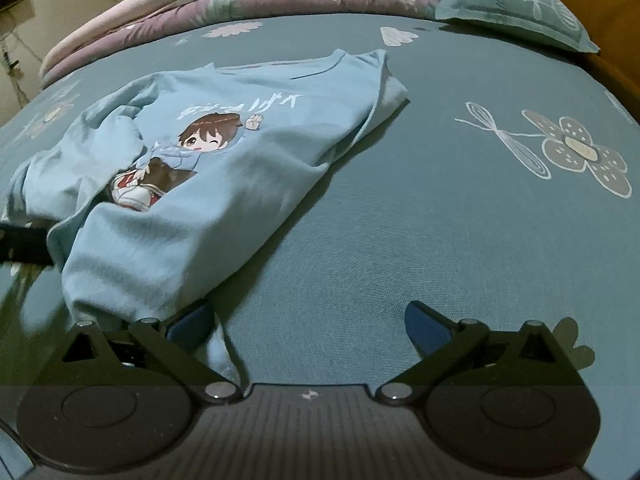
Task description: Fold clothes
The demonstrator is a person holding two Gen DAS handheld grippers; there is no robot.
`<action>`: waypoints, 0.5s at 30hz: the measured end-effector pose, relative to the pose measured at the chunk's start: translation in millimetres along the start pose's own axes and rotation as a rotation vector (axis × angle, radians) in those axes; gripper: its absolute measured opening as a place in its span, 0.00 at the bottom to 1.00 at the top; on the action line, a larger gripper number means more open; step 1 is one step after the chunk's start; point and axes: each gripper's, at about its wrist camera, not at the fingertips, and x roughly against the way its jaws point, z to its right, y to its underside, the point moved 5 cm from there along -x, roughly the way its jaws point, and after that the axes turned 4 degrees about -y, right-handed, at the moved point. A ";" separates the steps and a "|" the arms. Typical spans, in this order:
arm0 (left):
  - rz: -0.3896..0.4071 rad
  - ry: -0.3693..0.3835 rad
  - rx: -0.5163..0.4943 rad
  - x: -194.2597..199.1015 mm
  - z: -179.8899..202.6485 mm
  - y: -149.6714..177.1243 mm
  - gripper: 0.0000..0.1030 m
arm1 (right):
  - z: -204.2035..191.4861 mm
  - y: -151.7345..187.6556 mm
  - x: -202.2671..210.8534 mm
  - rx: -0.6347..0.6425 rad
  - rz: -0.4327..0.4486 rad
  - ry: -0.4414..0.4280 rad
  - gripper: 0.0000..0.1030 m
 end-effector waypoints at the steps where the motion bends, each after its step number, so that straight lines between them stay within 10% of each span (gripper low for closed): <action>1: 0.006 -0.015 0.005 -0.2 -1.8 -2.2 0.60 | 0.1 0.6 0.4 0.006 0.002 -0.005 1.00; 10: 0.106 -0.093 -0.128 6.6 19.8 -21.6 0.66 | 0.5 4.5 2.9 0.044 0.017 -0.031 1.00; 15: 0.105 0.069 -0.160 19.5 38.6 -16.2 0.66 | 0.6 4.6 4.2 0.048 0.014 -0.038 1.00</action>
